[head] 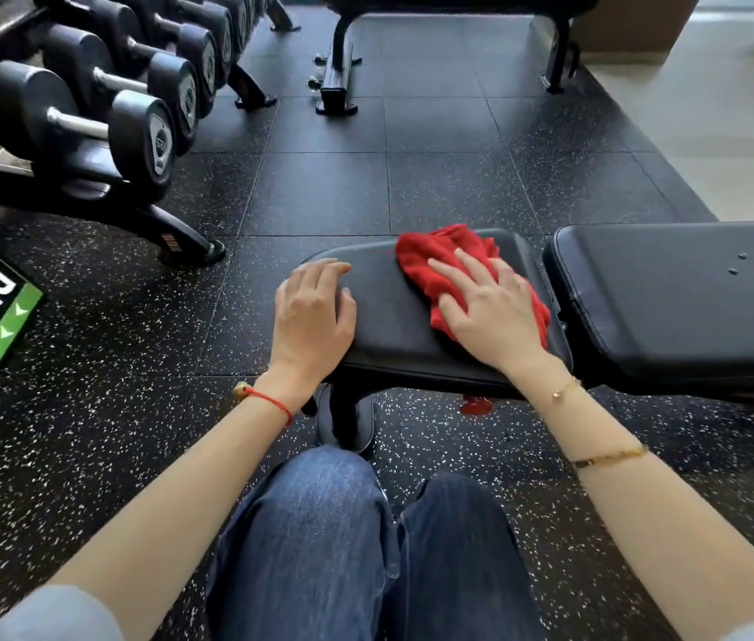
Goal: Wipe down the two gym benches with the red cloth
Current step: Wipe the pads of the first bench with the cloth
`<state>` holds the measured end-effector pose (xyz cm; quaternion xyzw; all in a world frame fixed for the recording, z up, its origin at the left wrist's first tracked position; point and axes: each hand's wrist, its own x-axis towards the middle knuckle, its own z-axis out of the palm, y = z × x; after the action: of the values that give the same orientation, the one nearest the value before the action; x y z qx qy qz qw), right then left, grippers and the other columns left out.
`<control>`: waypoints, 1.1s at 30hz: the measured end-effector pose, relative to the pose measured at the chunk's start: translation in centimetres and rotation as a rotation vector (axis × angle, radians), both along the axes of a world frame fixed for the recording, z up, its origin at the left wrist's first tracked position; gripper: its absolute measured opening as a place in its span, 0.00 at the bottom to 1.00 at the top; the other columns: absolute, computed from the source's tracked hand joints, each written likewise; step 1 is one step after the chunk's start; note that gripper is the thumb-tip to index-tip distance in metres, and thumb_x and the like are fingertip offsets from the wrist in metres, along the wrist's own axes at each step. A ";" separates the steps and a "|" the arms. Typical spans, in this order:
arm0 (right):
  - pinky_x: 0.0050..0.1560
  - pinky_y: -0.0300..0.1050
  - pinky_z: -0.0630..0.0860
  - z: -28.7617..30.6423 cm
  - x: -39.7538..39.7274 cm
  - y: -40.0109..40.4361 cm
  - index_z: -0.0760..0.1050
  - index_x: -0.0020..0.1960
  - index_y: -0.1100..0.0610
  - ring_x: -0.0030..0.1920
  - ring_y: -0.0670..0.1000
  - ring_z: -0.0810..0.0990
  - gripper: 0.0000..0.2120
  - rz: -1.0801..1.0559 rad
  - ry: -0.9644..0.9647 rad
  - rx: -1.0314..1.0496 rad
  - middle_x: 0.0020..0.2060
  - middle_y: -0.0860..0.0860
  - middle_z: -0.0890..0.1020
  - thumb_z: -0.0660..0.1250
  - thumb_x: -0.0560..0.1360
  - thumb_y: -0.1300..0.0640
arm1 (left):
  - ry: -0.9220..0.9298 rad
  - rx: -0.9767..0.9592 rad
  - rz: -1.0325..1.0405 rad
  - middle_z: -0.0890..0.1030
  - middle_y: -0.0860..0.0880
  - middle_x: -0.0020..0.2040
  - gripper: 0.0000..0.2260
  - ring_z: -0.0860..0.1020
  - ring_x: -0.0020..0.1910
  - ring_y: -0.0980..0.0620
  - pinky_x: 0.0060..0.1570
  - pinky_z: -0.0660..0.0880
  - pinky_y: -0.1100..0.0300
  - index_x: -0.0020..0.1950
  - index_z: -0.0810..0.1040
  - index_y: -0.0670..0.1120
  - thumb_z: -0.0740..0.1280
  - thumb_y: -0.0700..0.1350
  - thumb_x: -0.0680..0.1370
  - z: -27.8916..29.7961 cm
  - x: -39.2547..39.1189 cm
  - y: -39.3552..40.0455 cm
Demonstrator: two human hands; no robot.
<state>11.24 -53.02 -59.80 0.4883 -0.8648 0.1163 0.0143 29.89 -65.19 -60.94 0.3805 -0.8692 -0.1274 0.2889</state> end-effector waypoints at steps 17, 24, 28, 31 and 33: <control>0.72 0.56 0.57 0.1 -4.5 1.0 0.64 0.73 0.37 0.73 0.60 0.61 0.23 -0.107 -0.033 -0.025 0.76 0.46 0.63 0.58 0.78 0.44 | -0.042 -0.023 0.023 0.79 0.48 0.64 0.15 0.73 0.66 0.46 0.70 0.61 0.48 0.62 0.78 0.46 0.64 0.45 0.76 -0.8 -2.4 0.6; 0.74 0.56 0.54 0.5 -1.6 -4.5 0.63 0.73 0.37 0.73 0.61 0.59 0.23 0.029 -0.040 0.031 0.76 0.46 0.62 0.57 0.78 0.44 | -0.068 -0.016 0.039 0.78 0.50 0.63 0.14 0.72 0.66 0.47 0.69 0.63 0.46 0.61 0.78 0.48 0.64 0.46 0.75 -0.7 -2.4 0.5; 0.72 0.53 0.54 0.0 0.8 0.5 0.64 0.73 0.36 0.72 0.58 0.61 0.24 0.151 0.005 -0.027 0.75 0.43 0.65 0.58 0.77 0.44 | -0.063 -0.024 0.033 0.79 0.51 0.63 0.14 0.72 0.66 0.47 0.69 0.63 0.46 0.60 0.78 0.48 0.64 0.45 0.75 -0.8 -2.4 0.4; 0.72 0.53 0.56 0.1 -0.8 3.3 0.65 0.72 0.36 0.72 0.57 0.63 0.24 0.162 -0.033 -0.066 0.74 0.41 0.66 0.57 0.76 0.43 | -0.042 -0.027 0.036 0.79 0.51 0.63 0.14 0.73 0.66 0.47 0.69 0.63 0.47 0.60 0.78 0.49 0.65 0.45 0.75 -1.0 -2.4 0.4; 0.72 0.54 0.57 -0.1 -3.1 3.3 0.66 0.72 0.37 0.72 0.57 0.63 0.23 0.082 -0.038 -0.072 0.74 0.42 0.66 0.57 0.76 0.45 | -0.033 -0.029 0.038 0.79 0.51 0.62 0.14 0.73 0.65 0.47 0.69 0.63 0.47 0.60 0.78 0.48 0.65 0.45 0.75 -1.0 -2.4 0.5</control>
<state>8.18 -49.74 -59.87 0.5203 -0.8393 0.1572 0.0110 27.46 -64.74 -61.92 0.3947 -0.8682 -0.1031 0.2825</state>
